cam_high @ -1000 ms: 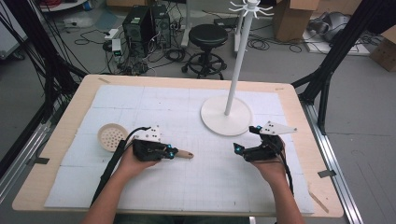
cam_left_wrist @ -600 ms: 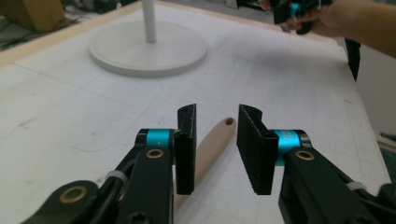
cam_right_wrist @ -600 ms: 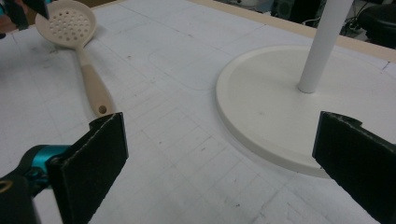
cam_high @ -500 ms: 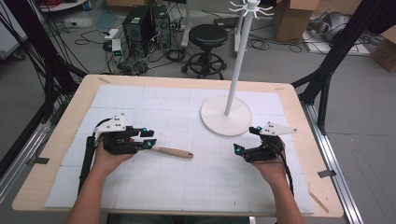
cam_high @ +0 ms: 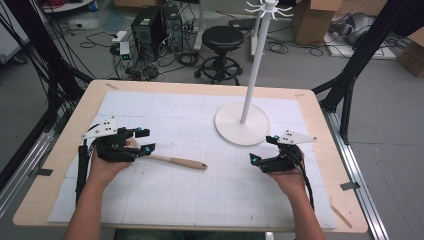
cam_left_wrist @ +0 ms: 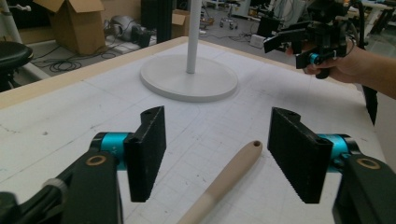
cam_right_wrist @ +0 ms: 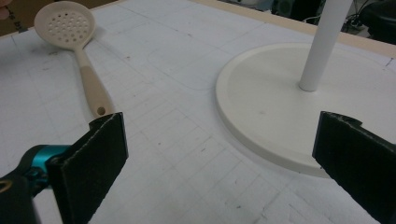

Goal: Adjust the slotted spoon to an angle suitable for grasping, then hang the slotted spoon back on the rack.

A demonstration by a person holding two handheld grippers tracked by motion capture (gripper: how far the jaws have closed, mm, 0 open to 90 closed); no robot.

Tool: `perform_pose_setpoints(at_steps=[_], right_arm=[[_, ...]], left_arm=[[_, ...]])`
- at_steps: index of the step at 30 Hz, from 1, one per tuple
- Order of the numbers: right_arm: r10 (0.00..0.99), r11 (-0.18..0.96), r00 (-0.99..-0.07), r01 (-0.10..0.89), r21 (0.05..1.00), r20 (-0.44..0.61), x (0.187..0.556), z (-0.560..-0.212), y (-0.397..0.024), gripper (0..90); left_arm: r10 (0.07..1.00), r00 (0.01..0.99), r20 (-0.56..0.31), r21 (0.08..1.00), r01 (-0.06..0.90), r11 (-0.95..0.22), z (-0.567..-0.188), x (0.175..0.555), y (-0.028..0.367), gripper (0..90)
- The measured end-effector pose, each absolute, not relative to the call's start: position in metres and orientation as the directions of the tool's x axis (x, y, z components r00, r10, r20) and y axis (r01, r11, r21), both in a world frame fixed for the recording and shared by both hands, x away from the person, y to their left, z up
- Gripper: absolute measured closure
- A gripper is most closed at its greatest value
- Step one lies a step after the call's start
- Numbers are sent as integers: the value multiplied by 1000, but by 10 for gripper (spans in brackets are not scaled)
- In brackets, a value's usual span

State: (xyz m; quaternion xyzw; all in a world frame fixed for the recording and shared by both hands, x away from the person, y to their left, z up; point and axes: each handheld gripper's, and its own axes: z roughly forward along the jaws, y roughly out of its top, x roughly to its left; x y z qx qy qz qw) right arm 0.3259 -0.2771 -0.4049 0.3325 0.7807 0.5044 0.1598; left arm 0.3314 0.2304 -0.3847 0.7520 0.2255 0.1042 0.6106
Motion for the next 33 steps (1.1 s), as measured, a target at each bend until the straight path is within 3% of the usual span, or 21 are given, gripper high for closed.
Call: perform_pose_setpoints(at_steps=[8, 14, 19, 33], right_arm=[[683, 267, -726, 346, 899, 77, 325, -403, -279, 20], [679, 264, -730, 343, 902, 79, 324, -402, -279, 20], [680, 258, -729, 338, 905, 79, 324, -402, -281, 20], [688, 254, -720, 355, 900, 89, 326, -403, -282, 20]], left_arm=[[474, 874, -106, 973, 190, -134, -383, 330, 229, 163], [471, 878, -81, 978, 161, -133, -378, 324, 229, 66], [472, 879, -72, 981, 147, -124, -377, 324, 230, 17], [461, 886, -57, 973, 153, -173, -384, 329, 223, 17]])
